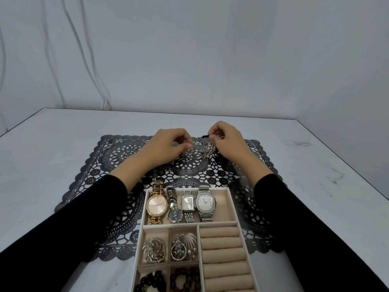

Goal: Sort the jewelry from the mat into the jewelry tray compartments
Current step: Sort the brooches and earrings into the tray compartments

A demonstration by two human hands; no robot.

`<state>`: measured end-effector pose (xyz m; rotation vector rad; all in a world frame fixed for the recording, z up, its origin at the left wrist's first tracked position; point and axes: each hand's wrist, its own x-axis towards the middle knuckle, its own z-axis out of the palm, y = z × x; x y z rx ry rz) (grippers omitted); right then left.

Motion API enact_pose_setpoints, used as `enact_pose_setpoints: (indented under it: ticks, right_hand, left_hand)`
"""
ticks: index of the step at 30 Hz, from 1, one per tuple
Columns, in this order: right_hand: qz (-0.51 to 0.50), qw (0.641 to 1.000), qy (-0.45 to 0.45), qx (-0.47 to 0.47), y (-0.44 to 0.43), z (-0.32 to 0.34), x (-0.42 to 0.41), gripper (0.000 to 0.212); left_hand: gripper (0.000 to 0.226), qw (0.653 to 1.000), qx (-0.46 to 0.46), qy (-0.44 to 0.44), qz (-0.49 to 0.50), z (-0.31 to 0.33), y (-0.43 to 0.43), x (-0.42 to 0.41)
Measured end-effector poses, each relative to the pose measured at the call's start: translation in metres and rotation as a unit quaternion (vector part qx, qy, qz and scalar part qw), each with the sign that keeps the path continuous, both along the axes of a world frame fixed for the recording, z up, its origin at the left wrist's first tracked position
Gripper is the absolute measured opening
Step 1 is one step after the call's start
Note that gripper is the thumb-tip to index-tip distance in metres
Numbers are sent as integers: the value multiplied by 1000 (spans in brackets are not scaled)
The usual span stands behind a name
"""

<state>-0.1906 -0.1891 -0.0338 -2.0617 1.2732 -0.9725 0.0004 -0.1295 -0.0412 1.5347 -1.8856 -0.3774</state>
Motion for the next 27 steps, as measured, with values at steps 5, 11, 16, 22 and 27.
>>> enact_pose_setpoints:
  ticks: [5,11,16,22,27]
  right_hand:
    - [8,996,-84,2,7,9,0,8]
    - [29,981,-188,28,23,26,0,6]
    - [45,970,-237,25,36,40,0,8]
    - [69,961,-267,12,55,60,-4,14]
    - [92,956,-278,5,76,77,-6,16]
  left_hand:
    - [2,997,-41,64,25,5,9,2]
    - [4,985,-79,140,54,16,23,4]
    - [5,977,-98,182,57,24,40,6]
    - [4,969,-115,211,63,35,62,7]
    - [6,959,-129,246,61,46,83,5]
